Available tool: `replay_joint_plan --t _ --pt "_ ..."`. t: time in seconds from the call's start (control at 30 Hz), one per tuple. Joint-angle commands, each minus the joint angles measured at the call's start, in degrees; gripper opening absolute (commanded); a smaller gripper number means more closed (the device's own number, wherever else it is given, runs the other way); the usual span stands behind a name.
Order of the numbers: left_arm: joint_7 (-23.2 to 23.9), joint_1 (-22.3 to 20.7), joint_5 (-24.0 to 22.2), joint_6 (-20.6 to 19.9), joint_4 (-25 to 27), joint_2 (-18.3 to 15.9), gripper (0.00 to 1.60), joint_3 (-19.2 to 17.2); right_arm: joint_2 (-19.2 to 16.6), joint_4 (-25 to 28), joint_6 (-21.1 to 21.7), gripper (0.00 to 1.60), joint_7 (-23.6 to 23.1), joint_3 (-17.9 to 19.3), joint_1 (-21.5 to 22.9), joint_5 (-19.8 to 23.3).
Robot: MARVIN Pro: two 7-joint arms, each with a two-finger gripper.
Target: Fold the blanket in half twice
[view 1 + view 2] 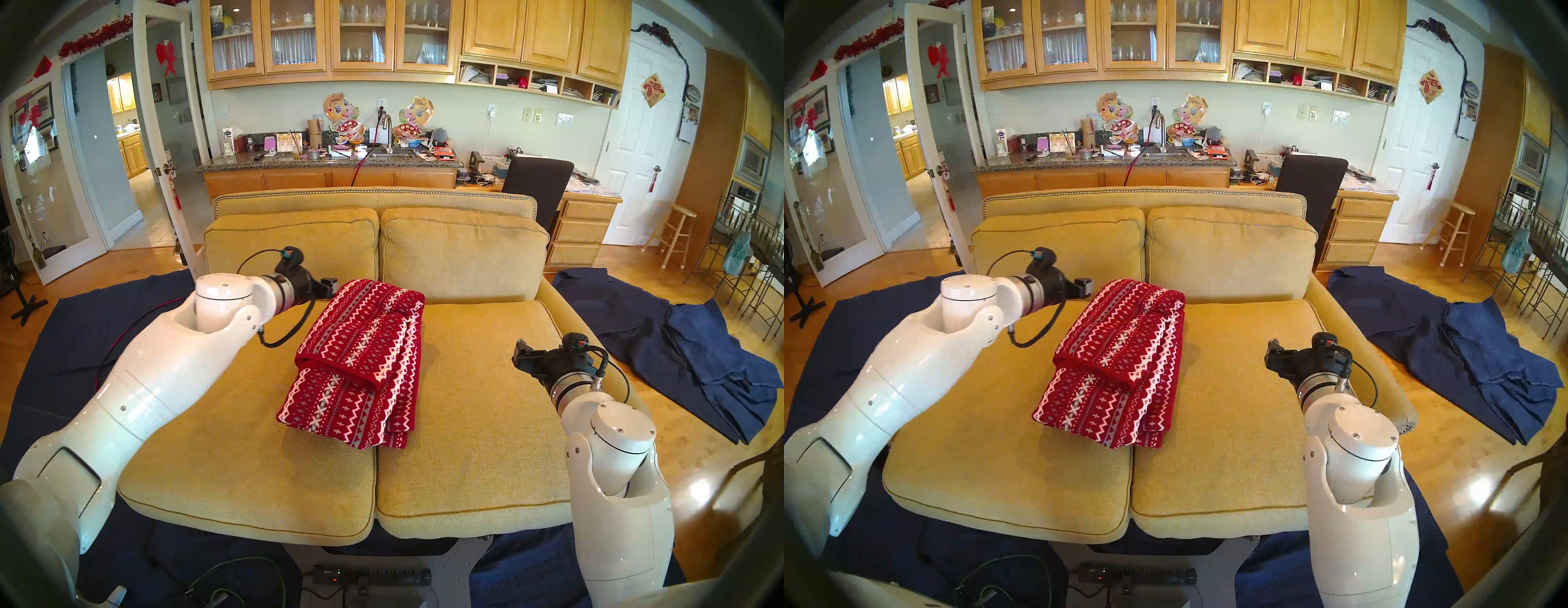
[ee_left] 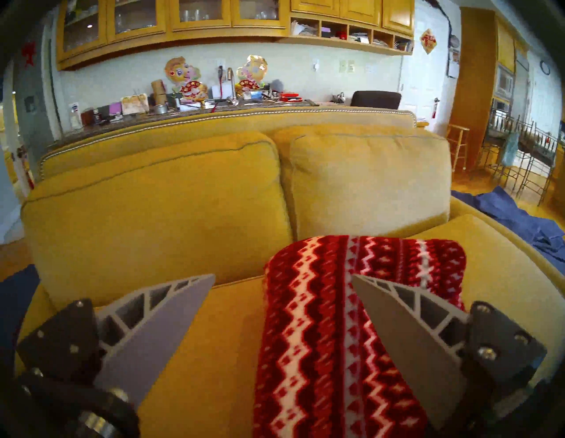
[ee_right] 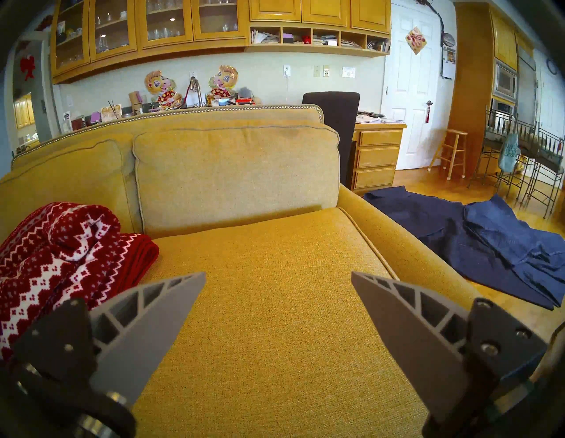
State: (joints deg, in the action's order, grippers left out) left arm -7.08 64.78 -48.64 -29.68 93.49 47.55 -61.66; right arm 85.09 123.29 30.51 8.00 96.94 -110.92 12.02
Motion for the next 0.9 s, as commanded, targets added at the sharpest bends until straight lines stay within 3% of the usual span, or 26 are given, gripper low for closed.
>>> replay_joint_plan --t 0.0,0.47,0.5,0.63,0.7,0.87 --pt "3.1 4.3 0.7 0.9 1.7 -6.8 1.6 -6.8 -0.1 1.6 -0.5 1.6 -0.1 -0.1 1.1 0.0" --pt "14.9 12.7 -0.1 2.2 -0.5 -15.7 1.6 -16.6 -0.1 1.6 -0.5 1.6 -0.1 -0.1 1.1 0.0" --pt "15.5 13.1 0.0 2.2 -0.9 -15.1 1.6 -17.4 -0.1 1.6 -0.5 1.6 -0.1 -0.1 1.1 0.0" --pt "20.8 15.8 -1.0 3.5 -1.4 -19.3 1.6 -18.9 -0.1 1.6 -0.5 1.6 -0.1 -0.1 1.2 0.0" --pt "21.4 16.2 -1.1 3.8 -1.8 -19.0 1.6 -19.6 -0.1 1.7 -0.5 1.6 -0.1 -0.1 1.2 0.0" --pt "28.1 18.9 -2.2 6.2 -3.5 -22.2 1.6 -21.3 -0.1 1.7 -0.5 1.6 -0.1 -0.1 1.2 0.0"
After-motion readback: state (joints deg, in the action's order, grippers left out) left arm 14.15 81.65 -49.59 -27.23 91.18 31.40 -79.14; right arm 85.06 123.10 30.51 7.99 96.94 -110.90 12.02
